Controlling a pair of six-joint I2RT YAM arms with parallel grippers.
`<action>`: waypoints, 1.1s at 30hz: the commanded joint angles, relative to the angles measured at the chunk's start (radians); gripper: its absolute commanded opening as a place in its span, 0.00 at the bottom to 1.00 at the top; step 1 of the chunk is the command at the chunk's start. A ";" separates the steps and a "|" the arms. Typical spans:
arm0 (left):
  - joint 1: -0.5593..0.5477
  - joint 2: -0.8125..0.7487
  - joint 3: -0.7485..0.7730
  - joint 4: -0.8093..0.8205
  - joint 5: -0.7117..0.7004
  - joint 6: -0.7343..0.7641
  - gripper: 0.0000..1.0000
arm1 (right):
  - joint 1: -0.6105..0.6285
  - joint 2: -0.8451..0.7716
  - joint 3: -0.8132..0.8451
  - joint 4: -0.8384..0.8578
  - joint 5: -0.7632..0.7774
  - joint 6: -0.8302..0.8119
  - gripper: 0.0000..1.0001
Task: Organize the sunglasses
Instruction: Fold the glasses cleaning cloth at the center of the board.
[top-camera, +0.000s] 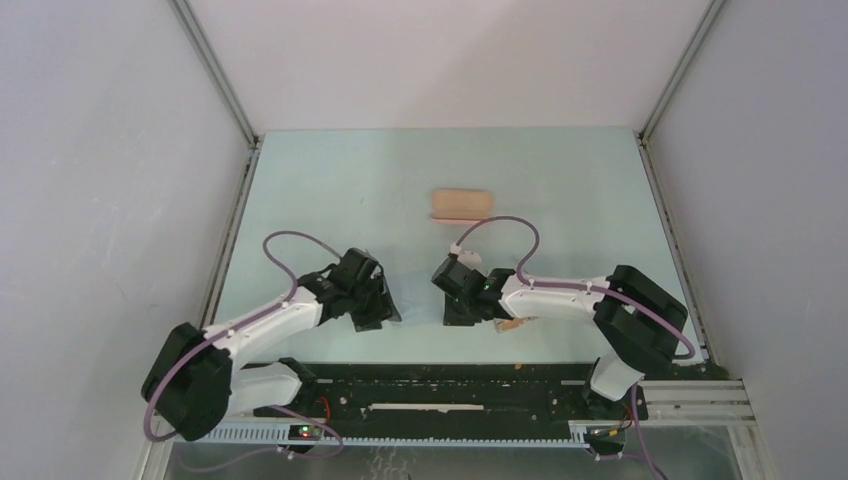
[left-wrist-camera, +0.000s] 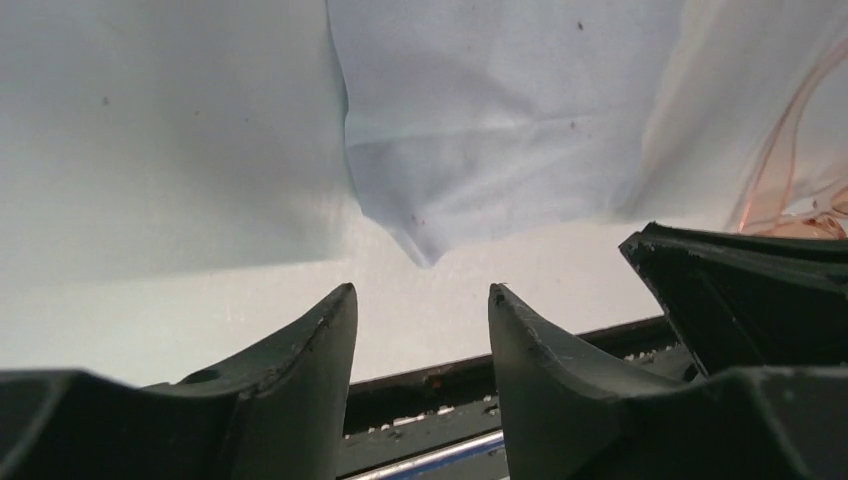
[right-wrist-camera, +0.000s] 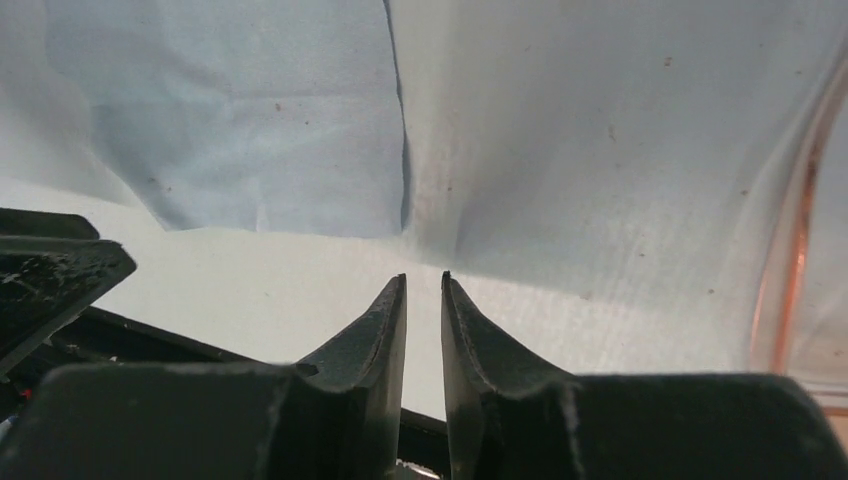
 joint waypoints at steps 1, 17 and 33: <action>-0.003 -0.115 0.032 -0.114 -0.060 -0.001 0.56 | 0.005 -0.090 0.000 -0.024 0.068 -0.015 0.29; 0.181 0.112 0.194 -0.033 -0.147 0.183 0.45 | -0.099 0.074 0.190 0.068 0.002 -0.125 0.25; 0.220 0.393 0.367 -0.049 -0.104 0.294 0.33 | -0.201 0.330 0.497 -0.089 -0.028 -0.324 0.44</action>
